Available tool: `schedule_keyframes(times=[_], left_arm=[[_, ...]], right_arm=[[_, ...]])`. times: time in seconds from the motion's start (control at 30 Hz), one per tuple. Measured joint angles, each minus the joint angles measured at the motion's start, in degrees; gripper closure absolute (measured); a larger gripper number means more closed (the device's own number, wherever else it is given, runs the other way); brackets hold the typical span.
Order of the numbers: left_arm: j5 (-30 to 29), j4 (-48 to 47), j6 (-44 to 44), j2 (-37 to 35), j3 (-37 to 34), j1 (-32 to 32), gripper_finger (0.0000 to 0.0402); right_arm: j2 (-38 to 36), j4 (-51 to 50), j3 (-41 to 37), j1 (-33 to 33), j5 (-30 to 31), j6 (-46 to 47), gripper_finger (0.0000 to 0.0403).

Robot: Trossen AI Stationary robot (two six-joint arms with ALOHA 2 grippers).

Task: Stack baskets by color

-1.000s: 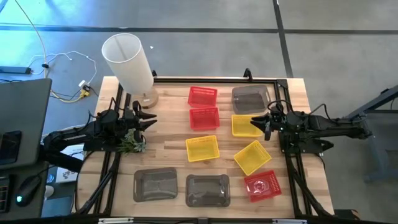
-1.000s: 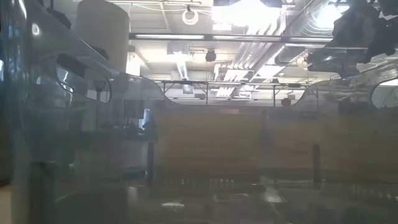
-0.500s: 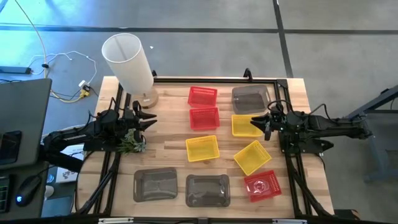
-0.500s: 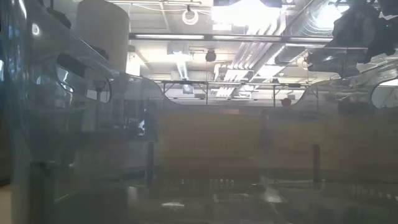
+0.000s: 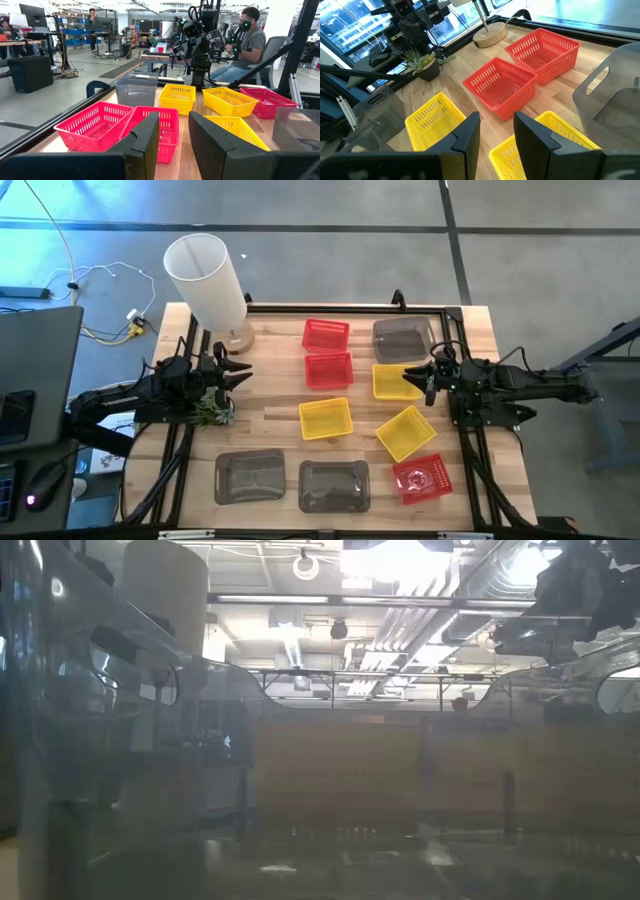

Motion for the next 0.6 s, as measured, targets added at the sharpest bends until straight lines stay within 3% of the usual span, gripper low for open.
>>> schedule_keyframes(times=[0.37, 0.6], left_arm=[[0.0, 0.0, 0.0, 0.0, 0.0, 0.0, 0.0307], [0.0, 0.0, 0.0, 0.0, 0.0, 0.0, 0.0307]], right_arm=[[0.0, 0.0, 0.0, 0.0, 0.0, 0.0, 0.0295], [0.0, -0.1, 0.0, 0.0, 0.2, -9.4, 0.0295]])
